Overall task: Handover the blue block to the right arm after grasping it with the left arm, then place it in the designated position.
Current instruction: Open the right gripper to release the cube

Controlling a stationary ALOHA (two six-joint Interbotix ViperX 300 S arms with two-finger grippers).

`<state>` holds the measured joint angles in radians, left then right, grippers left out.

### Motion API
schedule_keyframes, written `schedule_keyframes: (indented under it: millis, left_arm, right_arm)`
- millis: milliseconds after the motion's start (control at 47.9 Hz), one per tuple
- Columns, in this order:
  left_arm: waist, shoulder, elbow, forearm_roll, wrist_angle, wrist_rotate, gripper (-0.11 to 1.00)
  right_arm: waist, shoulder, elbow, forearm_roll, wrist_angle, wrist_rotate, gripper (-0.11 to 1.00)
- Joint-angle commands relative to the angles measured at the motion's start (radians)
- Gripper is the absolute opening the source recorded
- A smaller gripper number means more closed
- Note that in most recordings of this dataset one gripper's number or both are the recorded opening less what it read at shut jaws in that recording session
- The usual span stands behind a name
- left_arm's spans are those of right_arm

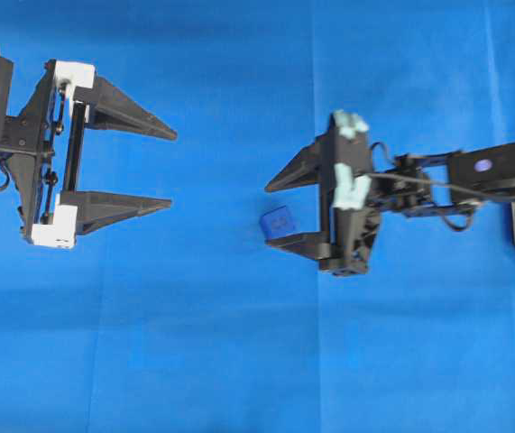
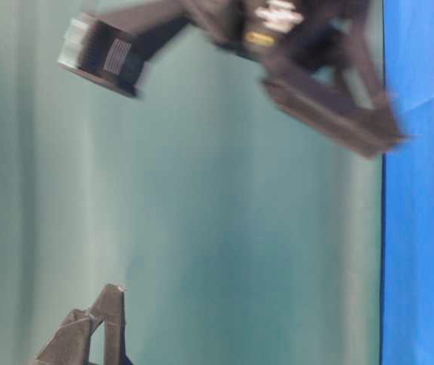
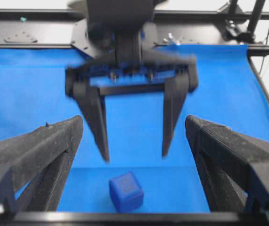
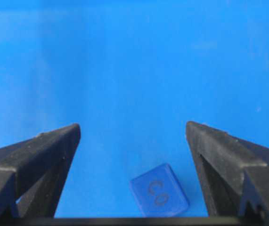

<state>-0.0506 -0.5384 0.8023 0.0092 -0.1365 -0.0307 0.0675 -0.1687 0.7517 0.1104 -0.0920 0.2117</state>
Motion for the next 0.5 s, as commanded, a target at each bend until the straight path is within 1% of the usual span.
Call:
schedule_keyframes:
  millis: [0,146,334,480]
  left_arm:
    - [0.003,-0.005,-0.029,0.002,-0.005,-0.003,0.93]
    - [0.005,-0.005,-0.029,0.002,-0.005,-0.008,0.93]
    - [0.005,-0.005,-0.029,0.002,-0.009,-0.008,0.93]
    - [0.005,-0.005,-0.029,0.002,-0.009,-0.008,0.93]
  right_arm:
    - [0.0,-0.091,-0.012,-0.014,0.04,-0.002,0.87]
    - [-0.002,-0.19,-0.018,-0.034,0.106,-0.002,0.87]
    - [-0.002,-0.314,-0.046,-0.069,0.222,-0.002,0.86]
    - [-0.002,-0.382,-0.066,-0.094,0.284,0.002,0.86]
